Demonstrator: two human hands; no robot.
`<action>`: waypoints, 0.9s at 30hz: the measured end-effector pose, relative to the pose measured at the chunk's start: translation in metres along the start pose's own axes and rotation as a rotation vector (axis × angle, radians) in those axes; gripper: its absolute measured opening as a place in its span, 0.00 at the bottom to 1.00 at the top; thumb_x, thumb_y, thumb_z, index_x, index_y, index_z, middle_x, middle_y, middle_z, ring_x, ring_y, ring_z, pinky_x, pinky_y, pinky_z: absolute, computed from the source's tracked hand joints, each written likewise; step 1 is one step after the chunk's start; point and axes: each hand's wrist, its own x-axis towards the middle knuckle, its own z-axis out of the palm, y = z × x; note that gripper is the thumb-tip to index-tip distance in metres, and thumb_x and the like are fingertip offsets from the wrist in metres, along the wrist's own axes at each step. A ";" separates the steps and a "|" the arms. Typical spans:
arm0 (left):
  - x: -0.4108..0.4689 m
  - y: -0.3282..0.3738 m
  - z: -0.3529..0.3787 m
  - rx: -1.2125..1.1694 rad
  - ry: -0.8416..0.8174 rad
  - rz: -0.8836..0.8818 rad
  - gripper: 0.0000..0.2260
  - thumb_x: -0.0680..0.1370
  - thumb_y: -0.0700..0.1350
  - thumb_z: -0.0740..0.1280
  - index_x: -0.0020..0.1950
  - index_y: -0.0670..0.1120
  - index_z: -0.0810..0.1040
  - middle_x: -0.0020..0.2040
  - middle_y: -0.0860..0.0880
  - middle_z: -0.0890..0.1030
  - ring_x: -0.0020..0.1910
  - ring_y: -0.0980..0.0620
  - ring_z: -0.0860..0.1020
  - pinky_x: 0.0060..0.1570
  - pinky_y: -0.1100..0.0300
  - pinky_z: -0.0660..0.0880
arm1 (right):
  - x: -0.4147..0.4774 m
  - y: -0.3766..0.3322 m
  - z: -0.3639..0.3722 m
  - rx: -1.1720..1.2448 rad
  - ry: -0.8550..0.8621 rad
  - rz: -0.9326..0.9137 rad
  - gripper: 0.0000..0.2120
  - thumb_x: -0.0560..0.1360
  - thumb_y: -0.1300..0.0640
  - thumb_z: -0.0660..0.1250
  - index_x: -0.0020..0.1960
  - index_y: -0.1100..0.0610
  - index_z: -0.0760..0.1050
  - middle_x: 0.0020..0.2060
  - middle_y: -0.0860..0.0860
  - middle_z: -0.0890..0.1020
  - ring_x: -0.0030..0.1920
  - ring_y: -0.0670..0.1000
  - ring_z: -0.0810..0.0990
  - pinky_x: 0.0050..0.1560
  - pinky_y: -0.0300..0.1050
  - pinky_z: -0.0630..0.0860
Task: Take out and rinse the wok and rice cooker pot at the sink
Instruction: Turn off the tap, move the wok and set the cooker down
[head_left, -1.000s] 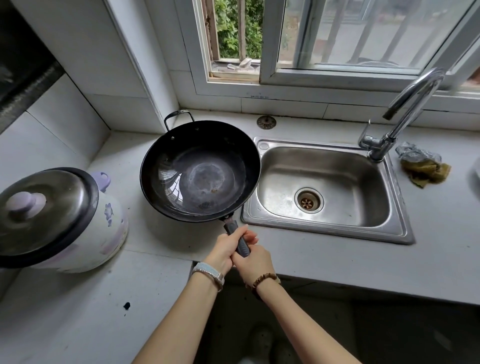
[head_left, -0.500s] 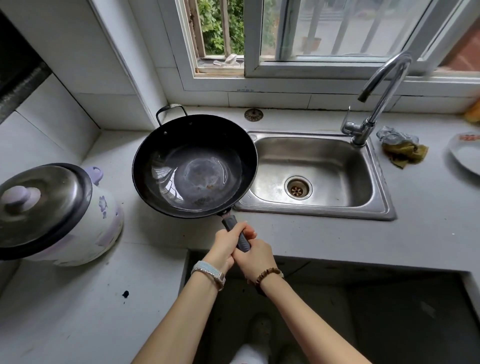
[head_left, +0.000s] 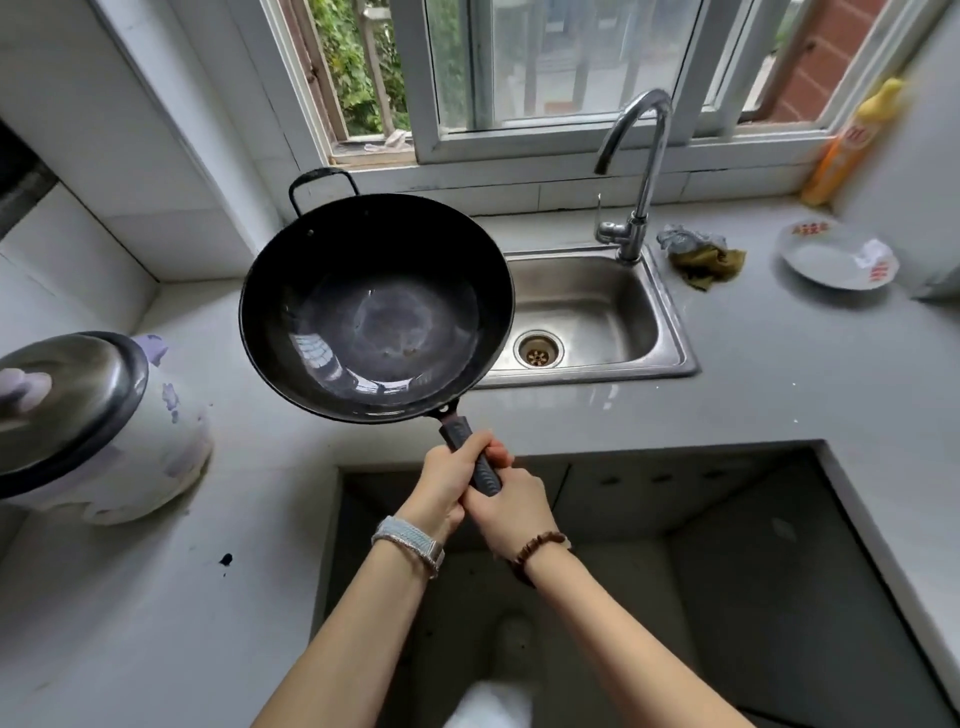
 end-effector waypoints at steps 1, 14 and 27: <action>-0.008 -0.008 0.004 0.010 -0.007 0.004 0.06 0.78 0.38 0.66 0.41 0.40 0.76 0.29 0.48 0.78 0.31 0.53 0.80 0.37 0.59 0.80 | -0.010 0.006 -0.004 -0.011 0.012 0.002 0.06 0.72 0.49 0.66 0.40 0.50 0.76 0.34 0.49 0.81 0.33 0.47 0.79 0.29 0.35 0.70; -0.104 -0.133 0.061 0.124 -0.131 -0.041 0.09 0.78 0.36 0.65 0.37 0.39 0.75 0.26 0.47 0.77 0.28 0.51 0.78 0.38 0.57 0.78 | -0.151 0.094 -0.056 0.053 0.194 0.080 0.07 0.71 0.49 0.68 0.37 0.51 0.75 0.33 0.49 0.80 0.35 0.49 0.80 0.33 0.38 0.72; -0.158 -0.187 0.156 0.333 -0.427 -0.157 0.08 0.78 0.36 0.65 0.39 0.38 0.75 0.28 0.45 0.77 0.28 0.51 0.78 0.36 0.59 0.79 | -0.228 0.139 -0.128 0.211 0.519 0.244 0.12 0.71 0.50 0.69 0.33 0.53 0.74 0.28 0.49 0.78 0.27 0.46 0.74 0.27 0.38 0.66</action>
